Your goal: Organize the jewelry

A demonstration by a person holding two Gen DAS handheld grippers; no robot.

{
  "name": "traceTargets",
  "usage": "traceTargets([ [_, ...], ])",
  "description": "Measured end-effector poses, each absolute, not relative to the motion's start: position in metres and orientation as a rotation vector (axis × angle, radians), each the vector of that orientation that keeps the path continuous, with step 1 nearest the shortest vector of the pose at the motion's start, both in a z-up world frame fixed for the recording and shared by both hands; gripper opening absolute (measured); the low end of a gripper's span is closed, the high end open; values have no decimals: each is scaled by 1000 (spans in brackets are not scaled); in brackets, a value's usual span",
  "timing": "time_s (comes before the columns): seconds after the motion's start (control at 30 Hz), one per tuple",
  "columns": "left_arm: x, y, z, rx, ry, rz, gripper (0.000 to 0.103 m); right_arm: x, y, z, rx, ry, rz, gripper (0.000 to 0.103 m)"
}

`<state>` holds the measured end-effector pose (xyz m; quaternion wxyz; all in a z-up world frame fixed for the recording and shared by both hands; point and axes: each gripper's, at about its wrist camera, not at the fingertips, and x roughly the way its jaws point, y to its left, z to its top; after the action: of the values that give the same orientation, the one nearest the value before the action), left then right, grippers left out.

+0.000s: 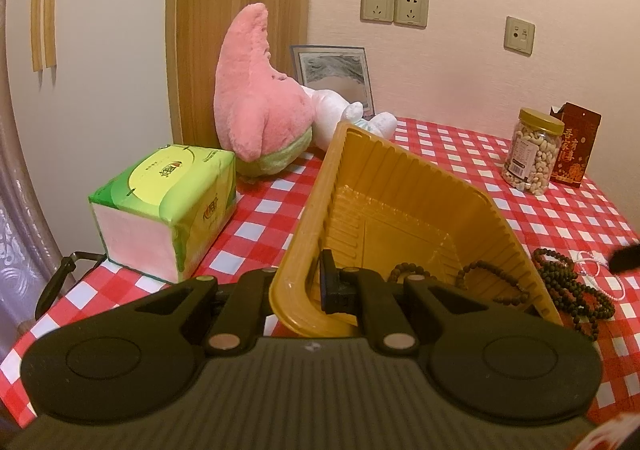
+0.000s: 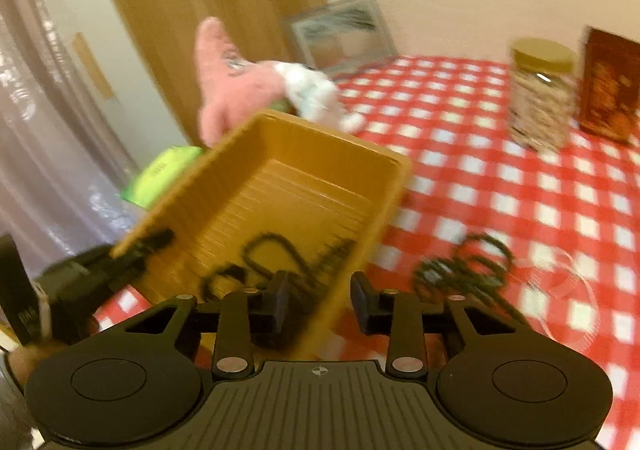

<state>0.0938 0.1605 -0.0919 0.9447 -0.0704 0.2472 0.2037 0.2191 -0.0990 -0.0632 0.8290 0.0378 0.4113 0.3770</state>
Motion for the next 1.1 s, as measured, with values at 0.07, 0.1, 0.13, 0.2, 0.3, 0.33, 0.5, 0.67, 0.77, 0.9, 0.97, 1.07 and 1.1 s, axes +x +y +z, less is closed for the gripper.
traceTargets([
  [0.07, 94, 161, -92, -142, 505, 416, 8, 220, -119, -73, 88, 902, 742, 36],
  [0.1, 95, 161, -92, -141, 506, 417, 8, 221, -129, -77, 88, 915, 711, 36],
  [0.13, 95, 161, -92, -141, 506, 417, 8, 222, -137, -81, 88, 925, 686, 36],
  [0.2, 95, 161, -92, -141, 505, 417, 8, 225, -155, -87, 91, 932, 639, 36],
  [0.3, 95, 161, -92, -142, 505, 417, 8, 231, -179, -93, 84, 929, 580, 36],
  [0.33, 95, 161, -92, -141, 506, 417, 8, 234, -186, -95, 81, 928, 562, 36],
  [0.5, 94, 161, -92, -141, 505, 417, 8, 246, -205, -103, 55, 909, 522, 36],
  [0.67, 94, 161, -92, -141, 505, 418, 8, 259, -213, -113, 36, 885, 525, 36],
  [0.77, 94, 161, -92, -141, 505, 417, 8, 272, -213, -120, 15, 866, 532, 36],
  [0.9, 93, 163, -93, -147, 507, 419, 8, 294, -212, -132, -18, 841, 555, 36],
  [0.97, 94, 163, -93, -146, 508, 419, 8, 305, -214, -138, -36, 831, 562, 36],
  [1.07, 93, 164, -93, -146, 509, 421, 8, 319, -216, -148, -80, 824, 570, 36],
  [1.1, 93, 164, -93, -146, 508, 420, 8, 324, -216, -151, -98, 822, 573, 35],
])
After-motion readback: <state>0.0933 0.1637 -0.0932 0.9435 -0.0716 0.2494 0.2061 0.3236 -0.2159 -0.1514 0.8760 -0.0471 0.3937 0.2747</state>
